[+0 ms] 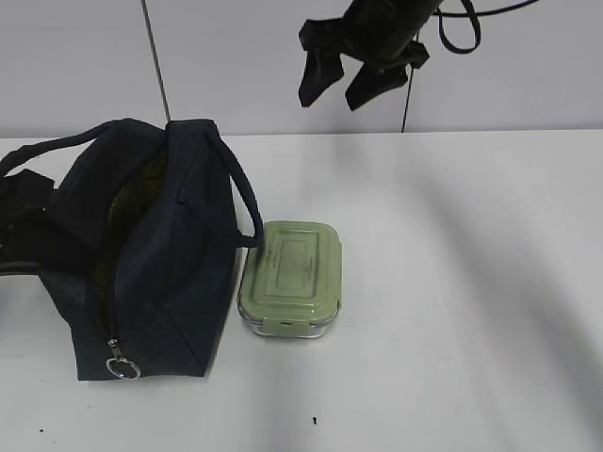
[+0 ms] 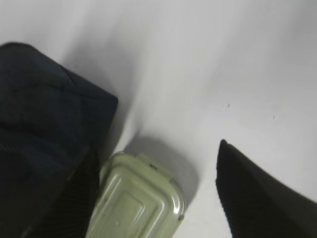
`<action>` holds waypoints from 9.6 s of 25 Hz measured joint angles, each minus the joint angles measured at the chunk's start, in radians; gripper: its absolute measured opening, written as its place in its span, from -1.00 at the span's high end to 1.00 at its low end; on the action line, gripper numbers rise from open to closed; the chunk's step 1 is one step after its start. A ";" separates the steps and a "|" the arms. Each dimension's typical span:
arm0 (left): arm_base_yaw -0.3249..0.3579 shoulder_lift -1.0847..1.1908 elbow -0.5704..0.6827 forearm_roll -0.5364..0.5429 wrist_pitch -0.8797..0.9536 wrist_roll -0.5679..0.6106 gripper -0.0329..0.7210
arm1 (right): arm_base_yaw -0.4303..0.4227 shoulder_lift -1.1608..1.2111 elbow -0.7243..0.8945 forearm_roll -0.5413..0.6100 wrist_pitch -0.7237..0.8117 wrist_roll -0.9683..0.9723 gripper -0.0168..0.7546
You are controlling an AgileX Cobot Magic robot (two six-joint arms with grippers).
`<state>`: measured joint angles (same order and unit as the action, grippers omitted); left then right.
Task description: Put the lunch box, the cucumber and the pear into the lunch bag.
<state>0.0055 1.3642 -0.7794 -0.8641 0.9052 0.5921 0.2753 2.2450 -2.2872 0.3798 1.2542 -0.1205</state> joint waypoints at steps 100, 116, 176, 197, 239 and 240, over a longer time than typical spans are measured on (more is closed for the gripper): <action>0.000 0.000 0.000 0.000 0.026 0.000 0.95 | -0.154 -0.031 1.111 1.150 -0.200 -0.992 -0.03; 0.000 0.000 0.000 0.000 0.026 0.000 0.95 | -0.242 -0.021 1.111 1.137 -0.153 -1.001 -0.02; 0.000 0.000 0.000 -0.017 0.023 0.000 0.95 | 0.089 -0.264 0.733 1.221 -0.234 -0.849 -0.02; 0.000 0.000 0.000 -0.026 0.004 0.000 0.95 | 0.086 -0.130 0.729 0.892 -0.255 -0.645 -0.02; 0.000 0.000 0.000 -0.068 -0.007 0.000 0.95 | 0.058 -0.112 0.406 0.639 -0.080 -0.411 -0.35; 0.000 0.000 0.000 -0.068 -0.010 0.000 0.95 | 0.058 -0.112 0.387 0.584 -0.065 -0.380 -0.35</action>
<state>0.0055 1.3642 -0.7794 -0.9324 0.8957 0.5921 0.3337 2.1332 -1.9004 0.9641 1.1895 -0.5008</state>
